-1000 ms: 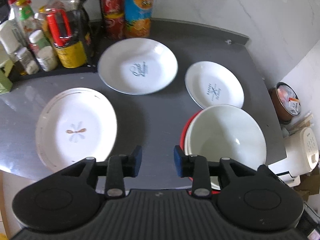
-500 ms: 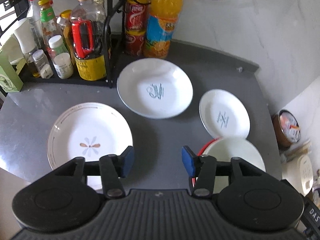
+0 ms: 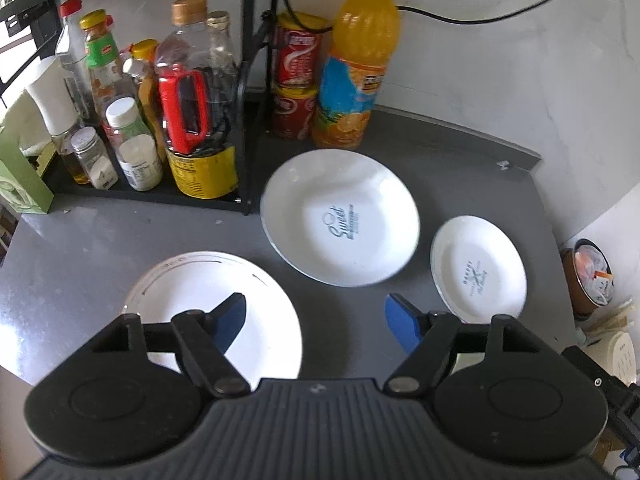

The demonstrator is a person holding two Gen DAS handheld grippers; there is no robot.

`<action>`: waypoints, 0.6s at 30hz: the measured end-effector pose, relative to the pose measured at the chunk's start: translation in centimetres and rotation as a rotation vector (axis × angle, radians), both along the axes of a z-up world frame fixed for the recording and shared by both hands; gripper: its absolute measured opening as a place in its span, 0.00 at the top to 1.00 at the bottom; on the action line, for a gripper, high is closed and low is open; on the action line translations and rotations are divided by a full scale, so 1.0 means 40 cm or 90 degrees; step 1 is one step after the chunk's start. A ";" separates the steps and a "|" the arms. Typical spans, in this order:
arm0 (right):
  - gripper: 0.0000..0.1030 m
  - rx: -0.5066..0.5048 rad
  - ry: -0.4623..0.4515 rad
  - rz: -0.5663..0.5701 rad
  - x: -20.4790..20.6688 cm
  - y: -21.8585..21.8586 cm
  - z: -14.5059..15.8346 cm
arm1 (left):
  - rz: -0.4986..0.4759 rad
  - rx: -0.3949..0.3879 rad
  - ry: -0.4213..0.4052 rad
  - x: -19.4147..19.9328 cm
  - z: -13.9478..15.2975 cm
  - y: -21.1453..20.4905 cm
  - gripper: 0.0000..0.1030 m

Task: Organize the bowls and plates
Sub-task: 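Move both grippers to the rim of the white 'Sweet' plate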

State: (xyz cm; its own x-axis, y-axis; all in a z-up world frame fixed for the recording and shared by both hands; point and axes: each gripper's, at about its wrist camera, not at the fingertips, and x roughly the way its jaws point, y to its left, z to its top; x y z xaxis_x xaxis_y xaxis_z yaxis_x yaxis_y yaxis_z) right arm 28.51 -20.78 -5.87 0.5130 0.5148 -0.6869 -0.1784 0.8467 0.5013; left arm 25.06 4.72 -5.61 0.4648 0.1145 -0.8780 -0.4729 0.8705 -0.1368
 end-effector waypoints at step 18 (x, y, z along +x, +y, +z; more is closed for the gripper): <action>0.27 -0.032 0.052 0.104 0.068 0.216 -0.061 | 0.071 0.007 0.052 -0.046 -0.076 0.151 0.27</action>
